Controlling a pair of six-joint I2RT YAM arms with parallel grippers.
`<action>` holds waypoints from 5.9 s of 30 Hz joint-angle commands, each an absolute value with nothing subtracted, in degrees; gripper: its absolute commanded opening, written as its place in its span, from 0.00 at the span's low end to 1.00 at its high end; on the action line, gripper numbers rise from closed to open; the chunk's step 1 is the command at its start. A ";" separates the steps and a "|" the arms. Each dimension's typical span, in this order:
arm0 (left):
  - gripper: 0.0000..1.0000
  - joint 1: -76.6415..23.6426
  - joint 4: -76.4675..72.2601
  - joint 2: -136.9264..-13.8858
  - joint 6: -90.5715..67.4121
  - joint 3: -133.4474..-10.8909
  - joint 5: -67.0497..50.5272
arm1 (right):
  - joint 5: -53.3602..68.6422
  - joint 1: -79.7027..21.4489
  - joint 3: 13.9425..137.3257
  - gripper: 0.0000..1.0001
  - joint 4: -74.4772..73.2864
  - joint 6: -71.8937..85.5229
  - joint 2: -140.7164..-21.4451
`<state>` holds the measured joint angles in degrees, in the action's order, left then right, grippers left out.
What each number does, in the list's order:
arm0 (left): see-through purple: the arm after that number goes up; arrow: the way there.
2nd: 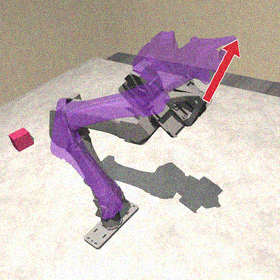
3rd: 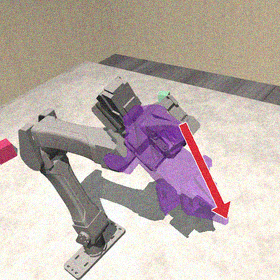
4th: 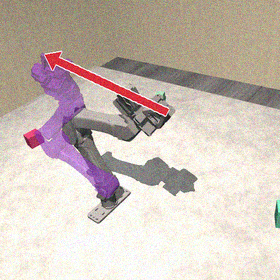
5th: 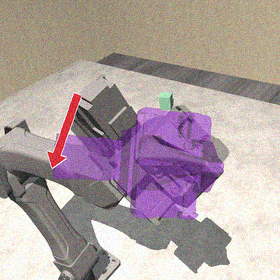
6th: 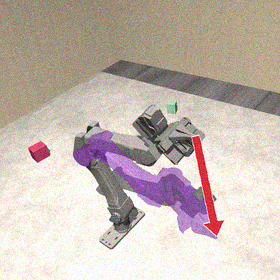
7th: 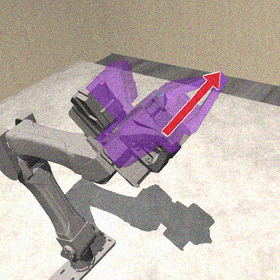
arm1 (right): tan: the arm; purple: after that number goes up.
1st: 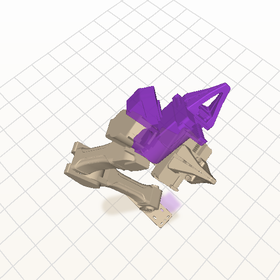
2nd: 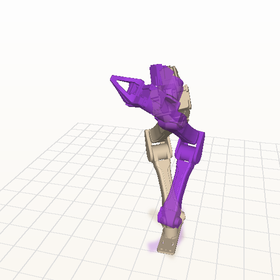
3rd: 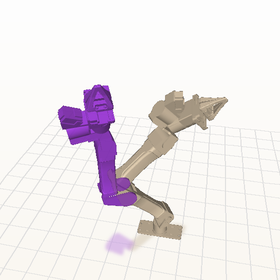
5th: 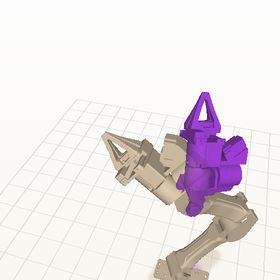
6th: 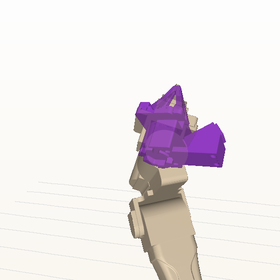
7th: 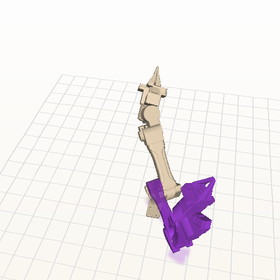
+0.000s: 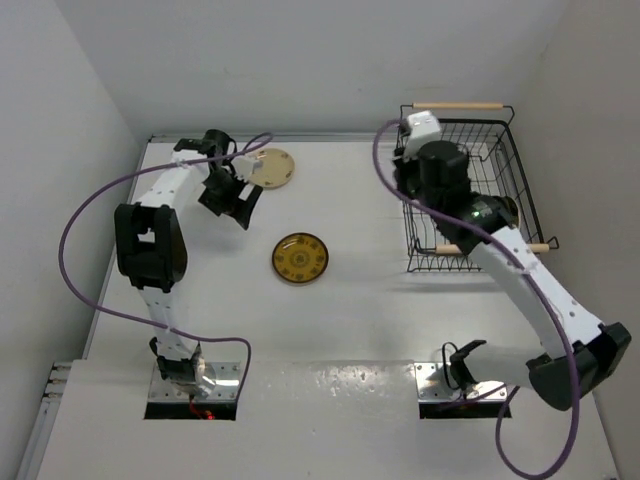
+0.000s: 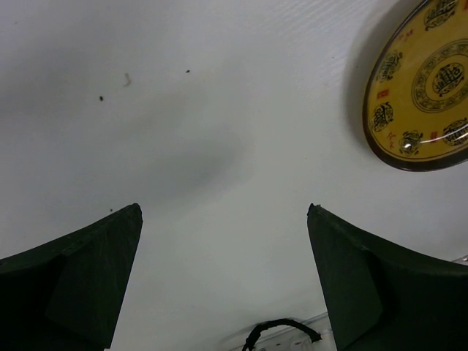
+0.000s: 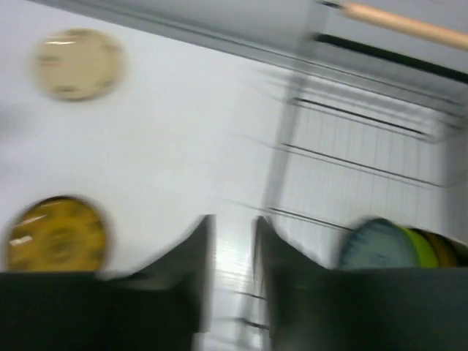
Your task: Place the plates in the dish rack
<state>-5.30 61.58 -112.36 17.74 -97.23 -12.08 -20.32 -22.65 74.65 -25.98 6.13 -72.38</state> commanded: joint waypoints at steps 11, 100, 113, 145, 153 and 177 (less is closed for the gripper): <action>1.00 -0.88 58.45 -98.36 14.68 -92.21 -4.75 | -2.47 -40.35 81.04 0.86 -16.97 33.72 -105.45; 1.00 1.93 57.48 -98.44 15.73 -88.07 -8.26 | -44.48 -12.66 67.22 0.00 -32.60 -4.58 -92.11; 1.00 1.93 57.48 -102.03 15.73 -92.45 -9.04 | -41.40 -11.51 79.17 0.68 -34.98 -5.54 -88.16; 1.00 -0.62 32.26 -141.77 -9.57 -124.63 -13.17 | -15.82 -21.53 63.10 0.86 -23.20 24.35 -70.13; 1.00 -1.14 31.20 -144.14 -9.58 -125.16 -15.55 | -17.14 -24.17 65.92 0.85 -24.08 23.12 -73.30; 0.00 -2.90 31.71 -129.33 -1.68 -117.26 -33.03 | -4.42 -25.40 67.41 0.86 -25.58 17.84 -74.35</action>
